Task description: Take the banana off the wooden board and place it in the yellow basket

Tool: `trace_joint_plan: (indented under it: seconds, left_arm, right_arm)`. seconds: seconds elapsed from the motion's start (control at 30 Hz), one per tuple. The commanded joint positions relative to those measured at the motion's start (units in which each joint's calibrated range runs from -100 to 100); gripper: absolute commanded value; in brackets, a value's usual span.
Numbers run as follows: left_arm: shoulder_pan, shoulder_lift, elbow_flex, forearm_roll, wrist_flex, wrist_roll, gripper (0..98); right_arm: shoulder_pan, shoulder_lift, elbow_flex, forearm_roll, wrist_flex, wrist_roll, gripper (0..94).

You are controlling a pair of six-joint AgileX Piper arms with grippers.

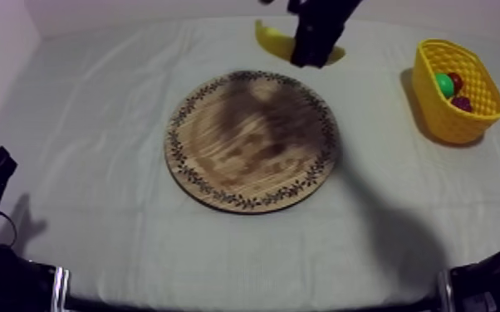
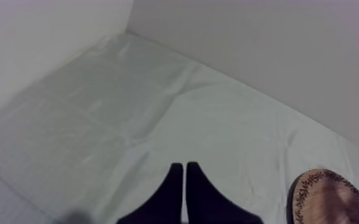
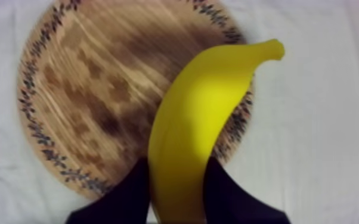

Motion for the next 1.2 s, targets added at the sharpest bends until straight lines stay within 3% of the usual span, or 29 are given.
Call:
trace_joint_plan:
  seconds: [0.0,0.27,0.63,1.17]
  left_arm:
    - [0.0,0.0,0.0,0.03,0.0,0.0,0.1]
    - [0.0,0.0,0.0,0.03,0.0,0.0,0.1]
    - [0.0,0.0,0.0,0.03,0.0,0.0,0.1]
    - [0.0,0.0,0.0,0.03,0.0,0.0,0.1]
  right_arm:
    - [1.8,-9.8,2.2,-0.7,0.1,-0.6,15.8]
    - [8.4,-20.6,5.2,-1.8,-1.5,-5.3,16.3]
    - [19.0,-29.6,14.4,-0.6,-11.4,-10.8,17.0]
    - [27.6,-24.8,24.8,1.6,-22.8,-11.9,19.4]
